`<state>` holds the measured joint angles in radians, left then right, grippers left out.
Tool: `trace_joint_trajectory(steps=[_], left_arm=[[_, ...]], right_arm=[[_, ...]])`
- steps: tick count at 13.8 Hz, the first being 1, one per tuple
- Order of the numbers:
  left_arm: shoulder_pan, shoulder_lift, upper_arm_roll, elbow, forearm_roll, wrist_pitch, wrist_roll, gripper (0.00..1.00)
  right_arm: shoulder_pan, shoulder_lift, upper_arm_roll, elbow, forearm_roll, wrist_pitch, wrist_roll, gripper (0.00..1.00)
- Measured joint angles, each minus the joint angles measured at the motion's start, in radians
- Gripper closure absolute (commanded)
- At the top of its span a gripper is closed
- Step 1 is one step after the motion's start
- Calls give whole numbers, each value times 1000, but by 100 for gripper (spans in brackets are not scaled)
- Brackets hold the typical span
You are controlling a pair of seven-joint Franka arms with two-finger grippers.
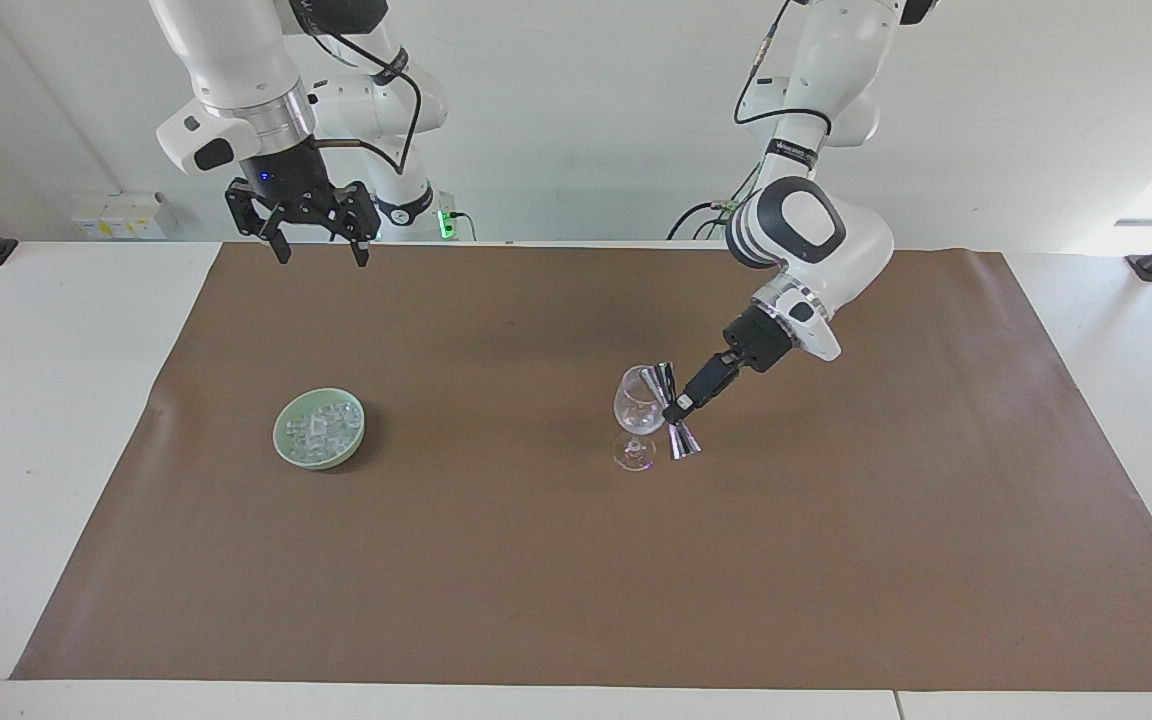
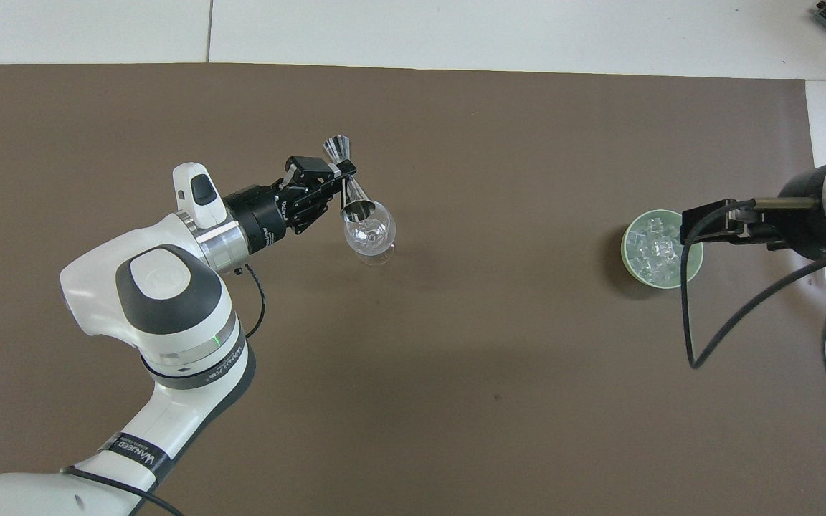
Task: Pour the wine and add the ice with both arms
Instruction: 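Tilt the jigger over the wine glass with the left gripper, then hold the jigger tipped over the wine glass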
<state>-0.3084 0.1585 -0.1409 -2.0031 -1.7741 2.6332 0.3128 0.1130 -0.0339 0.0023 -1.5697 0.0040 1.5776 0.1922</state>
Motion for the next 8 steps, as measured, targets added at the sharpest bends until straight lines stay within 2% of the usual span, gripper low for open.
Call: trace_joint_trajectory(steps=[8], left_arm=[[0, 0, -2, 0, 0, 0, 85, 100]], right_arm=[[0, 0, 0, 0, 0, 0, 0, 0]])
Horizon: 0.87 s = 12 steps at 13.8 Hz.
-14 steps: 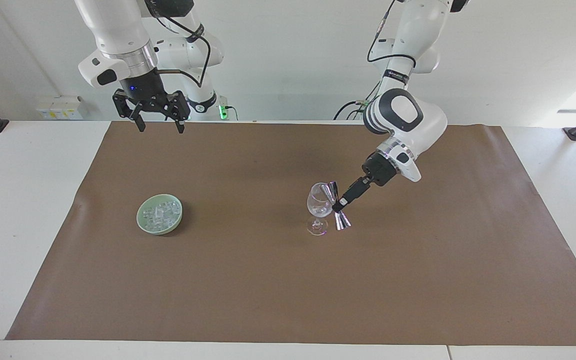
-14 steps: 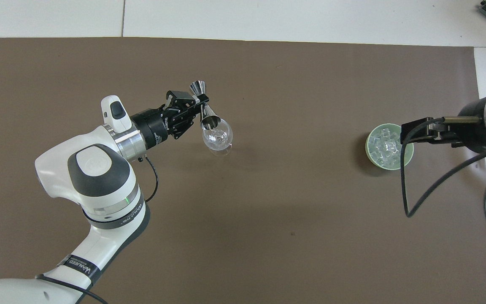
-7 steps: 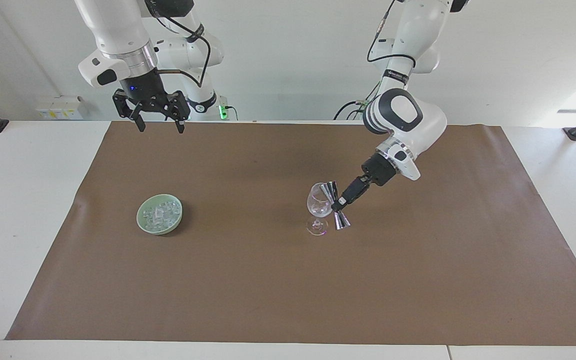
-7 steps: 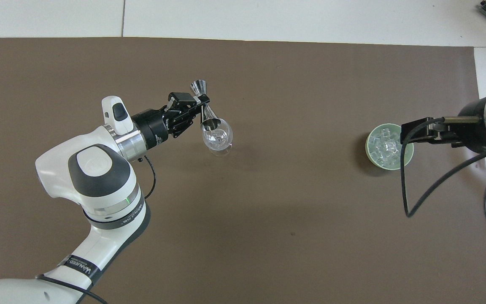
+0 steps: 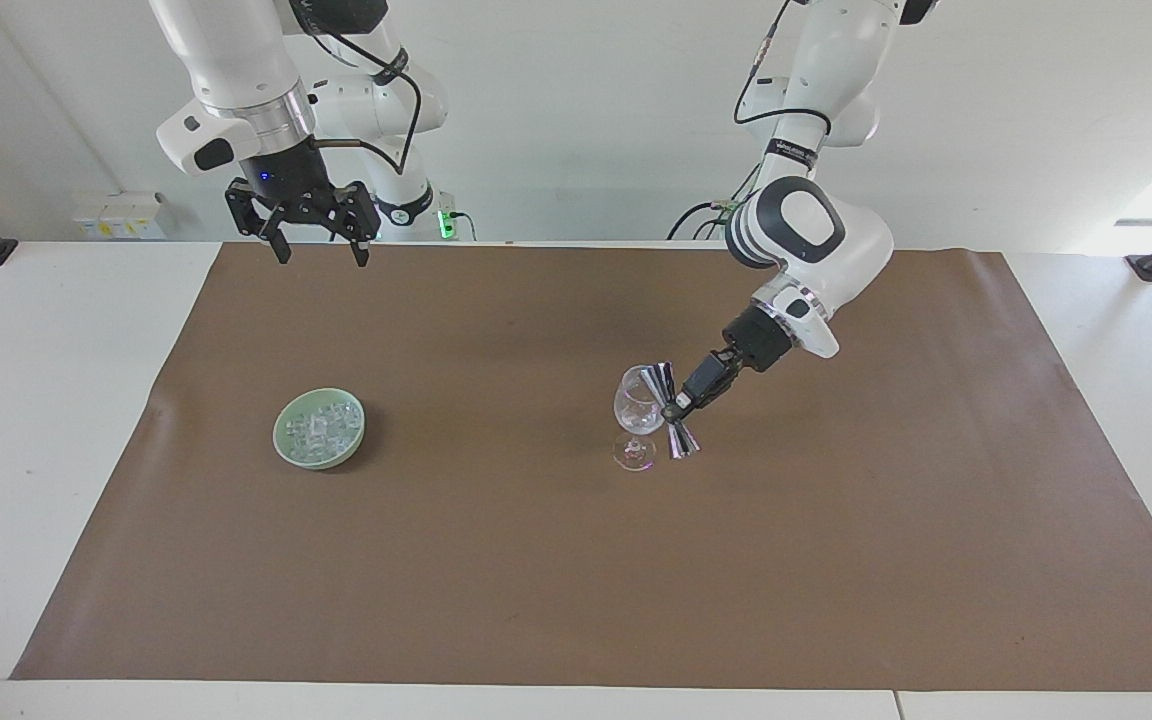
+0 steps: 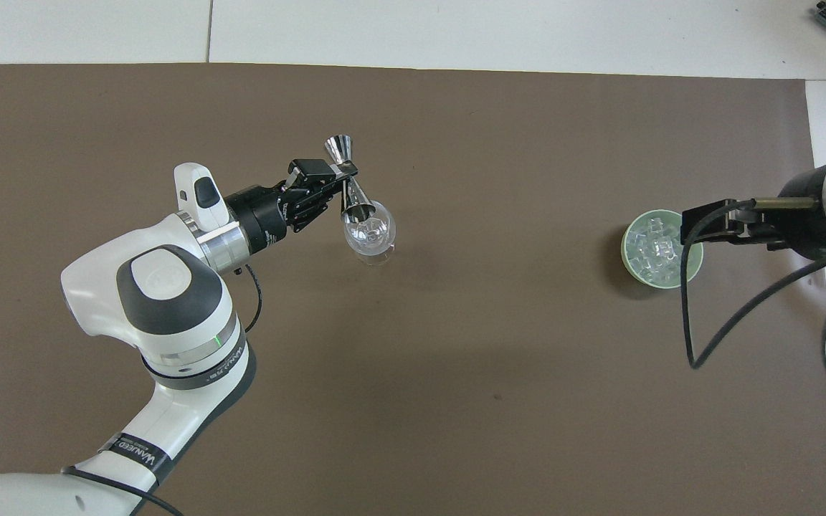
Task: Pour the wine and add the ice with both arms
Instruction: 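Hold the jigger tipped over the wine glass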
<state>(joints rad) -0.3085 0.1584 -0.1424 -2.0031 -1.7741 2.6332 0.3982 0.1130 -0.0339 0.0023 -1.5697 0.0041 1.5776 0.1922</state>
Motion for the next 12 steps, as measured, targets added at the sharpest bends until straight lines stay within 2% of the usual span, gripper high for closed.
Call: trace_joint_trajectory(steps=[12], left_arm=[[-1, -8, -2, 0, 0, 0, 78, 100]], right_arm=[[0, 0, 0, 0, 0, 0, 0, 0]])
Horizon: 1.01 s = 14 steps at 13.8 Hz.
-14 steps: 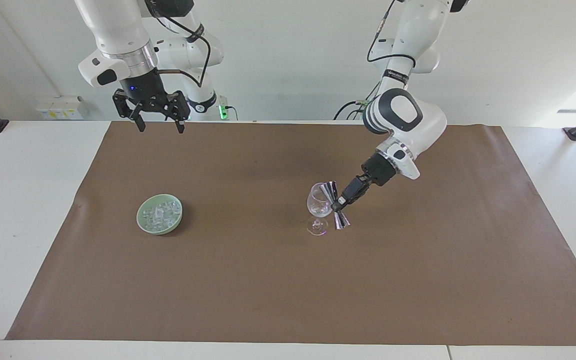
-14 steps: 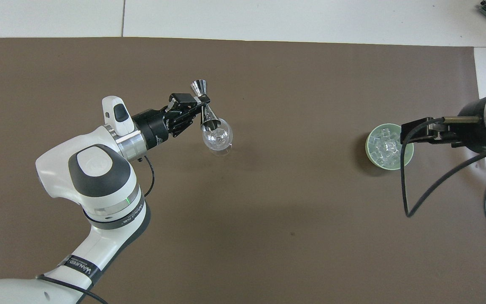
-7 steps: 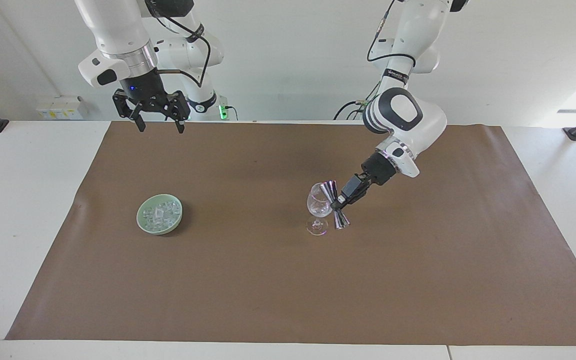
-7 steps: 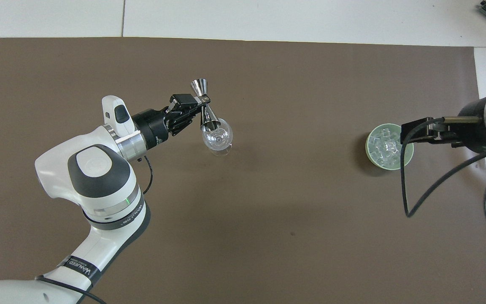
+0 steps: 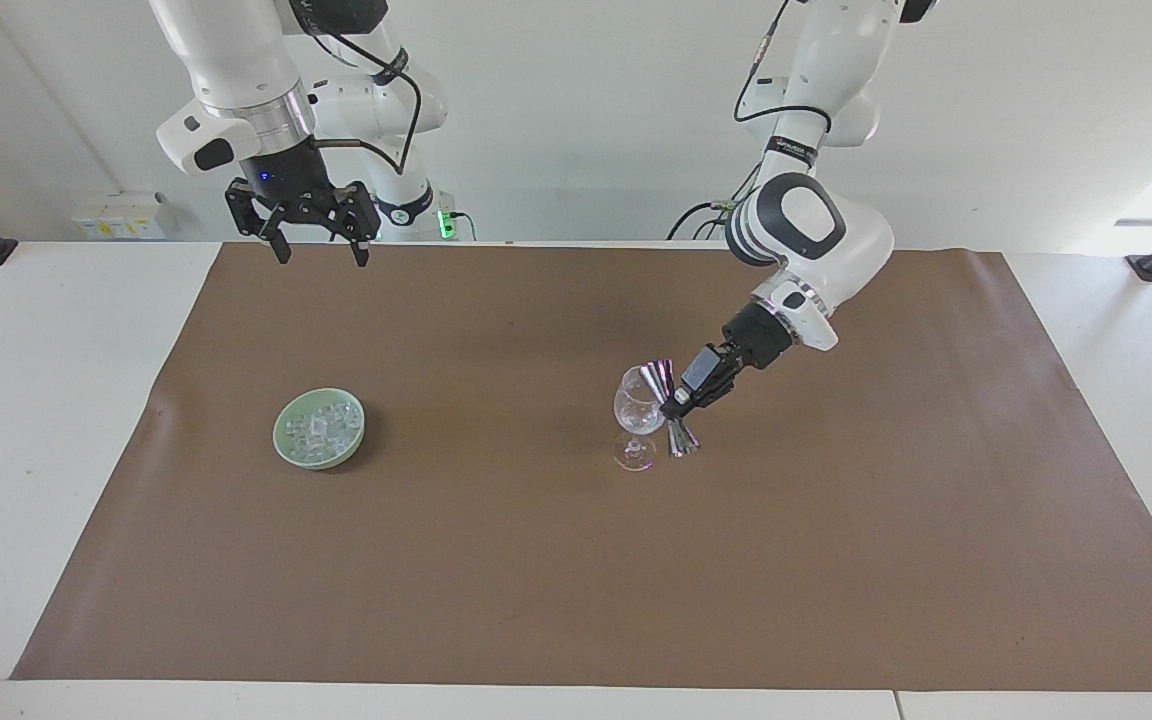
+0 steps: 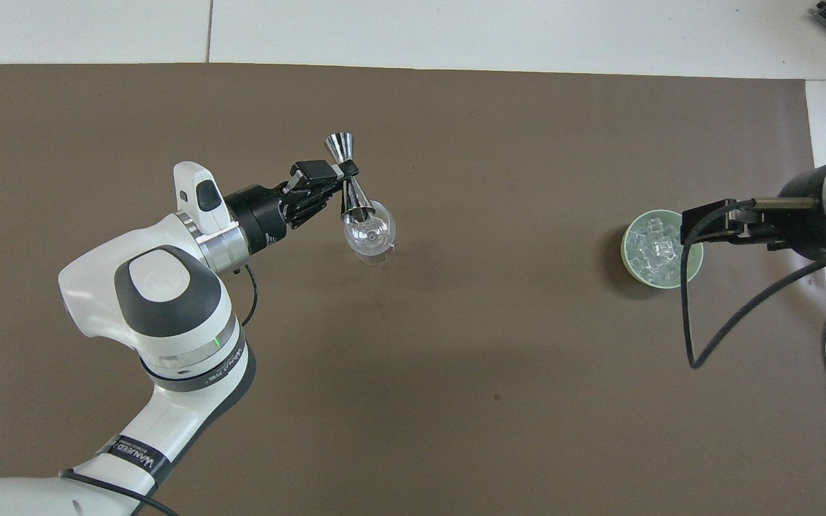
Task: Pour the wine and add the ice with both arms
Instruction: 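Hold the jigger tipped over the wine glass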
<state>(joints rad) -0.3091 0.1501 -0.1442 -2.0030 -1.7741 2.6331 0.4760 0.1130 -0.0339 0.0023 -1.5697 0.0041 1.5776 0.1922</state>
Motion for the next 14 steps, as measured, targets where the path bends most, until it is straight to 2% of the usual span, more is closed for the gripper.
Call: trace_joint_trajectory(steps=[14], left_arm=[[0, -3, -2, 1, -29, 0, 2, 100]], right_arm=[[2, 0, 0, 0, 0, 0, 0, 0]])
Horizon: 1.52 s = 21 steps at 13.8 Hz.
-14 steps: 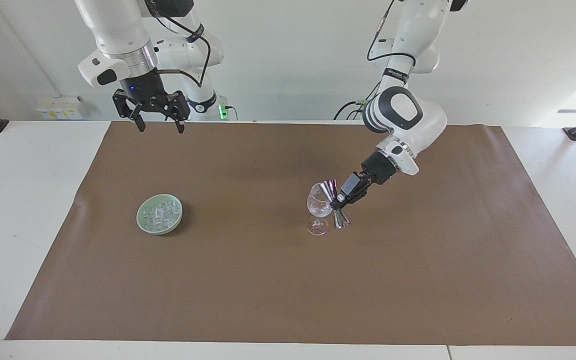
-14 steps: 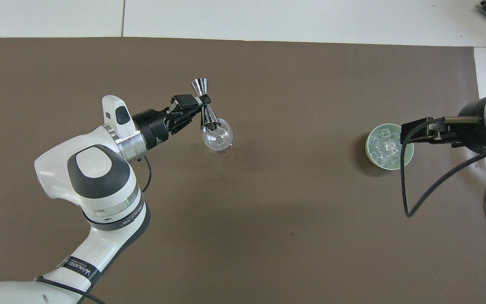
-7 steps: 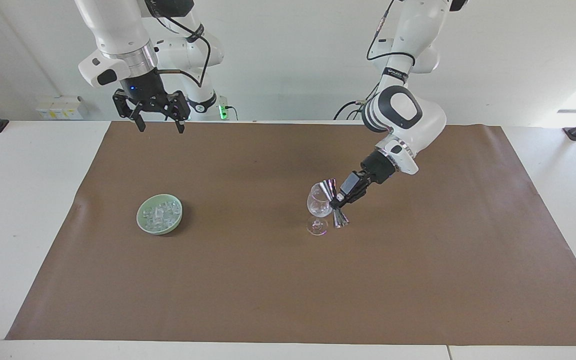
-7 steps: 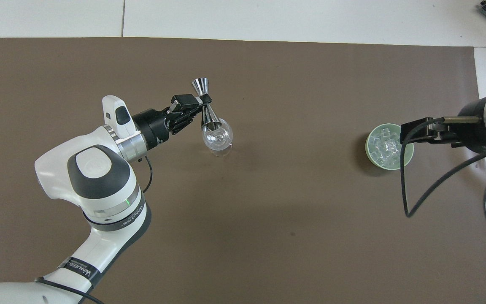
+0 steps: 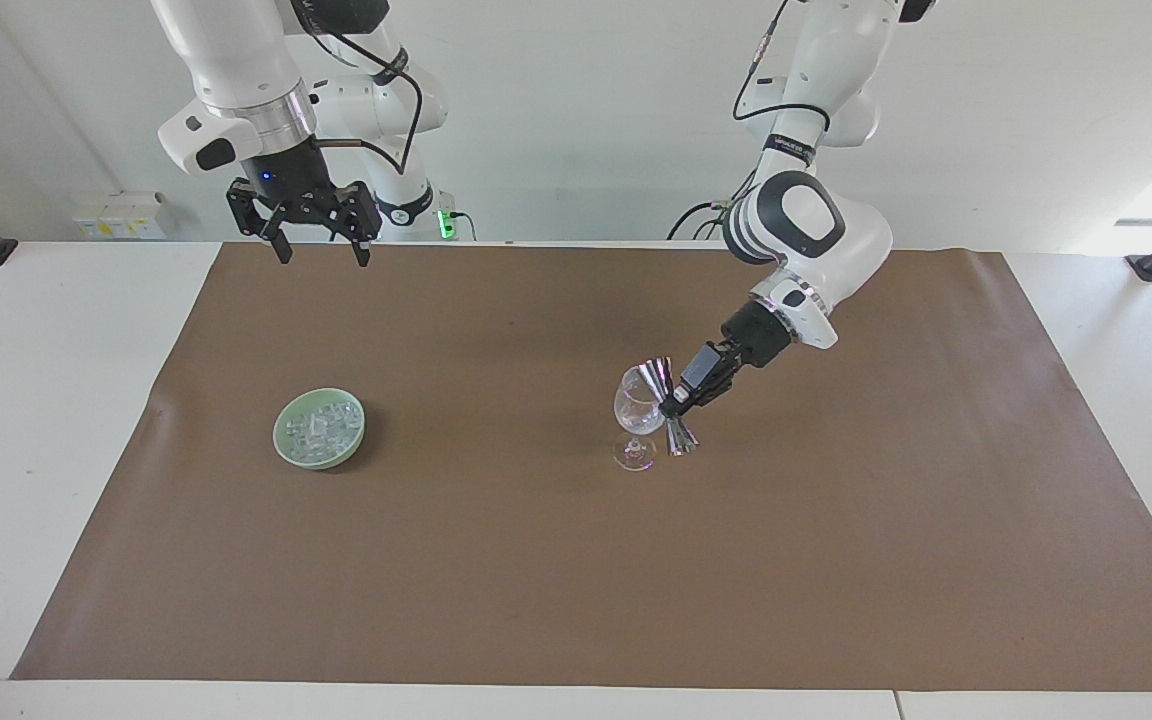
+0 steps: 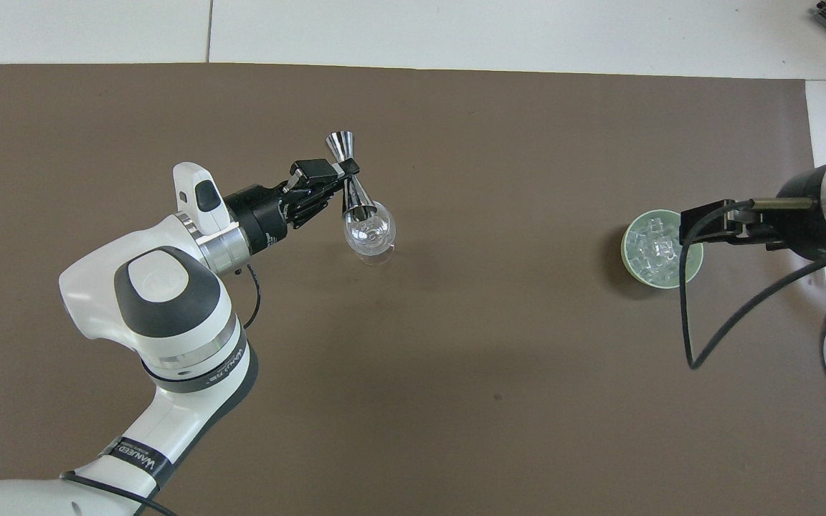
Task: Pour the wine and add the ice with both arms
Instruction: 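Hold the jigger tipped over the wine glass, then draw the left gripper with the jigger back from the glass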
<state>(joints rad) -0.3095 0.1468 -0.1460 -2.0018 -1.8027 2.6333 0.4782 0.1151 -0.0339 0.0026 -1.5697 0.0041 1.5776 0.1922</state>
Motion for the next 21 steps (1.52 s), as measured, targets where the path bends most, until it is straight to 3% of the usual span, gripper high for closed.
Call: trace_joint_trajectory(steps=[13, 21], left_arm=[[0, 0, 1, 0, -21, 16, -8, 100], [2, -7, 4, 2, -26, 44, -312, 100]], right_arm=[[0, 0, 0, 0, 0, 0, 0, 0], [0, 0, 0, 0, 0, 0, 0, 0]])
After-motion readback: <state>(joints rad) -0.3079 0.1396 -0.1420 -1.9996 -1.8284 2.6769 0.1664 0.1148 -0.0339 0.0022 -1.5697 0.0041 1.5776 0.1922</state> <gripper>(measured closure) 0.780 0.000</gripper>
